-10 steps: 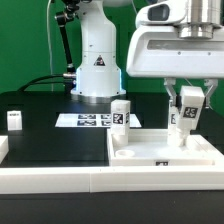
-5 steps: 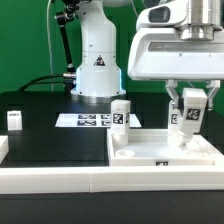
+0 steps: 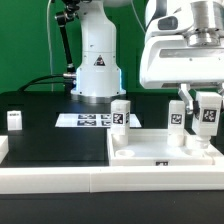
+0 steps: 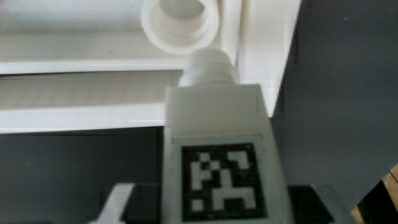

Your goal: Assemble square table

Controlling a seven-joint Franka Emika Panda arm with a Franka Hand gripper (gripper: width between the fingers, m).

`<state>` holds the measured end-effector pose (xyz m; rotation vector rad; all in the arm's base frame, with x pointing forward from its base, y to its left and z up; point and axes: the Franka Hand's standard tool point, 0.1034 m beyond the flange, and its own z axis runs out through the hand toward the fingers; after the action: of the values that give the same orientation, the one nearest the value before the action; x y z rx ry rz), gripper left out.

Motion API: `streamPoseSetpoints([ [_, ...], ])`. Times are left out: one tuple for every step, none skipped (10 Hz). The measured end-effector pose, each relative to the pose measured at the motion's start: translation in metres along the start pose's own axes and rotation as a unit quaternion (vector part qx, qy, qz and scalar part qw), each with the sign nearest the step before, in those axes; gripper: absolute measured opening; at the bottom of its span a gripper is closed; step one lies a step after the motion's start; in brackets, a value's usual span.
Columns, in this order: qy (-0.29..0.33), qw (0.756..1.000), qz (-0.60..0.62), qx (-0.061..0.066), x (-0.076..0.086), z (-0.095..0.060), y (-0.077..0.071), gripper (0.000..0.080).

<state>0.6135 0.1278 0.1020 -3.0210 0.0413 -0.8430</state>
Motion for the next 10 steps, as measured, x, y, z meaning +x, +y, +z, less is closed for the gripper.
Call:
streamPoseSetpoints([
  [0.000, 1.000, -0.005, -0.002, 0.001, 0.000, 0.005, 0.0287],
  [0.000, 1.000, -0.014, -0.004, 0.002, 0.001, 0.009, 0.0287],
  [0.000, 1.000, -0.021, -0.006, 0.002, 0.001, 0.013, 0.0287],
  [-0.002, 1.000, -0.023, -0.008, 0.000, 0.003, 0.017, 0.0287],
  [-0.003, 1.000, -0.025, -0.008, -0.004, 0.004, 0.014, 0.0287],
  [-0.005, 1.000, -0.025, -0.008, -0.007, 0.006, 0.013, 0.0287],
  [-0.007, 1.000, -0.023, -0.008, -0.009, 0.007, 0.013, 0.0287],
  [-0.009, 1.000, -0.024, -0.009, -0.011, 0.008, 0.013, 0.0287],
  [-0.011, 1.000, -0.025, -0.007, -0.014, 0.009, 0.008, 0.0287],
  [-0.012, 1.000, -0.027, -0.007, -0.016, 0.010, 0.007, 0.0287],
])
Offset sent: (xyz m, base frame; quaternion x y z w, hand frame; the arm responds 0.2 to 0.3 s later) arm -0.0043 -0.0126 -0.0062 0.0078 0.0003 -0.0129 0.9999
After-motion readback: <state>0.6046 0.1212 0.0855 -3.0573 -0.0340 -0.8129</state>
